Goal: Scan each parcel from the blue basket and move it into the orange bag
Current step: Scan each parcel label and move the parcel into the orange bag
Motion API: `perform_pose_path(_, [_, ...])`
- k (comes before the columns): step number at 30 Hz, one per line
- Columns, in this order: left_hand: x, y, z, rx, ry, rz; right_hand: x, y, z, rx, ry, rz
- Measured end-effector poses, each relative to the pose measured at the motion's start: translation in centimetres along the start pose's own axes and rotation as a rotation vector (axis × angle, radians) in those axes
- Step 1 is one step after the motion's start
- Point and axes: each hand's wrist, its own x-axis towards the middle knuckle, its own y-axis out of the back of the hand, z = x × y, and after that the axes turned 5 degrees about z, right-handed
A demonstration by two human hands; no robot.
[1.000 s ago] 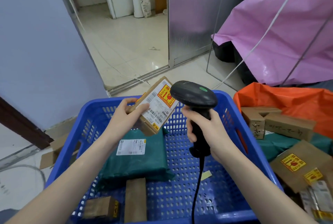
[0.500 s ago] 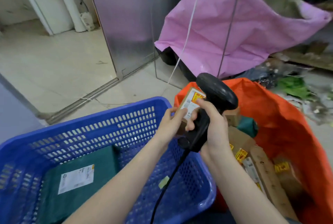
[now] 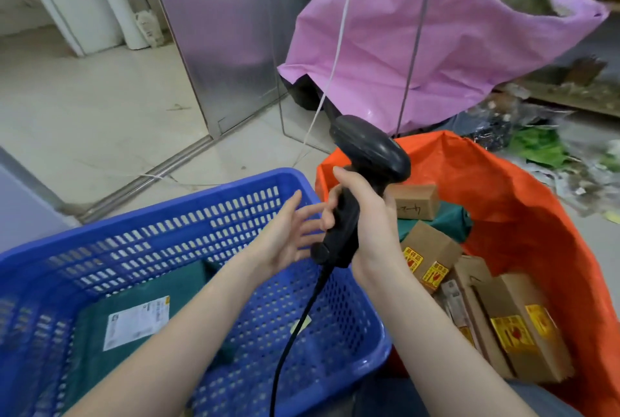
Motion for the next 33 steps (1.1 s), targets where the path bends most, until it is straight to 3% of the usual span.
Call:
perform_pose_path(6, [-3.3,11.2,-2.1,0.018,0.015,0.121,-0.9,-1.9,1.9,-0.106,0.006,-0.159])
perform_pose_path(17, [-11.3,23.8,-3.9,0.030,-0.085,0.283,-4.7,-8.8,8.7,-0.374,-0.304,-0.633])
perform_pose_path(22, [-13.4,28.0,-6.9,0.215,0.028,0.372,-5.9,-11.2,13.5,-0.513,-0.409,-0.655])
perform_pose_path(29, [-12.9,32.7,-12.8,0.572,0.167,0.282,-6.5,-12.3,20.5,-0.716,-0.547,-0.678])
perform_pose_path(33, [-11.4,34.3,-16.9,0.622,0.203,0.236,-6.1,-11.9,23.8,-0.814,-0.625,-0.706])
